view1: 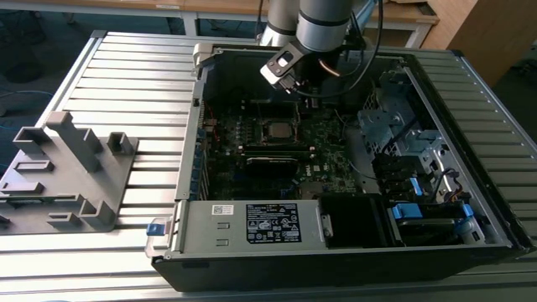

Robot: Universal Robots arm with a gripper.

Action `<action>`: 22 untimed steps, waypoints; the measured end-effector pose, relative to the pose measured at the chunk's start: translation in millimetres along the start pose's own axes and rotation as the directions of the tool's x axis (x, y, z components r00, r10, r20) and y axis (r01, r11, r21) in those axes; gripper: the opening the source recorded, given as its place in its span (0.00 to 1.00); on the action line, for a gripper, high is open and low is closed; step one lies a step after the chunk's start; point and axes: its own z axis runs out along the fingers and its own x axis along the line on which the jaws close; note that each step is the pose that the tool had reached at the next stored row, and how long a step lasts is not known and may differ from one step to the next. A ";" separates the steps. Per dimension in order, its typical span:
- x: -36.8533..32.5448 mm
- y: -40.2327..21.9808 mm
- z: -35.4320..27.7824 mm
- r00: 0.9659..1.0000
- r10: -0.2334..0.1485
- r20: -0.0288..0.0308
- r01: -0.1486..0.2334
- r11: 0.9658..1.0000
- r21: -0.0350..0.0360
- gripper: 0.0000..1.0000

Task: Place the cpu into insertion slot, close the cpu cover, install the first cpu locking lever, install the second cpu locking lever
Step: 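Close the cpu cover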

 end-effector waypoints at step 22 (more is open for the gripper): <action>-0.4 -16.0 1.1 1.000 0.000 0.000 0.000 1.000 0.012 0.11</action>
